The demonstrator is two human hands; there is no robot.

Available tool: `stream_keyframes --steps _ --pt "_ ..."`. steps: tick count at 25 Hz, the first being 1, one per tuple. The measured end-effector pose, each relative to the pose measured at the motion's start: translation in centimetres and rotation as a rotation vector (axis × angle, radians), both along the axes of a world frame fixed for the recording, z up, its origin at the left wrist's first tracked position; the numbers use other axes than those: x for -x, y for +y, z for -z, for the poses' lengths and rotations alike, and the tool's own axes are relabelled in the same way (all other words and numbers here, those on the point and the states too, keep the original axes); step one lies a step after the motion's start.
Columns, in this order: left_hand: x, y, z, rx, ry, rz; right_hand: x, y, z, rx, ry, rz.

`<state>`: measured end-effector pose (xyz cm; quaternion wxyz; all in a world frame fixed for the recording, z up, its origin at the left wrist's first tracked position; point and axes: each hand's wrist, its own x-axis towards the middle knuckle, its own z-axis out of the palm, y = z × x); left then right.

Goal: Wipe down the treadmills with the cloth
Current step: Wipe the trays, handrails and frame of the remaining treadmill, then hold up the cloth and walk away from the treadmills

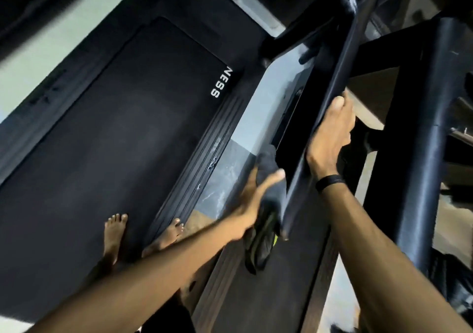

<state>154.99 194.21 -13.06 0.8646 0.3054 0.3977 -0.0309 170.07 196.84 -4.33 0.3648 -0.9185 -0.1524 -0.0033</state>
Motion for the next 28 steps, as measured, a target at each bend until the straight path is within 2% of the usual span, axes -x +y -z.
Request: stream_keyframes --steps 2,5,8,11,14,18,21,24,27,28 --pt "1.3 0.1 -0.7 0.047 -0.017 -0.019 0.6 0.1 -0.1 0.053 -0.041 0.024" --pt "2.9 -0.4 -3.6 0.079 0.088 -0.054 1.0 0.3 -0.7 0.1 -0.092 0.096" --pt "5.3 2.3 -7.3 -0.023 0.026 0.047 4.6 0.4 -1.6 0.122 -0.107 0.087" --pt "7.0 9.1 -11.2 -0.274 -0.103 0.073 7.0 0.3 -3.5 0.056 -0.03 -0.119" --pt "8.3 15.9 -14.1 -0.537 -0.262 0.249 8.2 1.2 -6.6 -0.033 0.185 -0.407" --pt "9.8 21.1 -17.0 -0.79 -0.255 0.545 9.6 4.3 -11.9 0.225 0.062 -0.787" --pt "11.1 23.2 -18.4 -0.869 -0.226 0.653 11.4 6.4 -14.2 0.524 0.124 -0.91" --pt "12.2 25.2 -20.9 -0.913 -0.261 0.698 13.2 8.4 -15.2 0.601 0.013 -0.967" --pt "13.2 26.6 -22.4 -0.961 -0.233 0.809 14.4 9.9 -16.9 0.651 -0.268 -0.888" --pt "13.3 26.9 -22.5 -1.057 -0.191 0.858 14.6 10.3 -17.3 0.675 -0.325 -0.876"
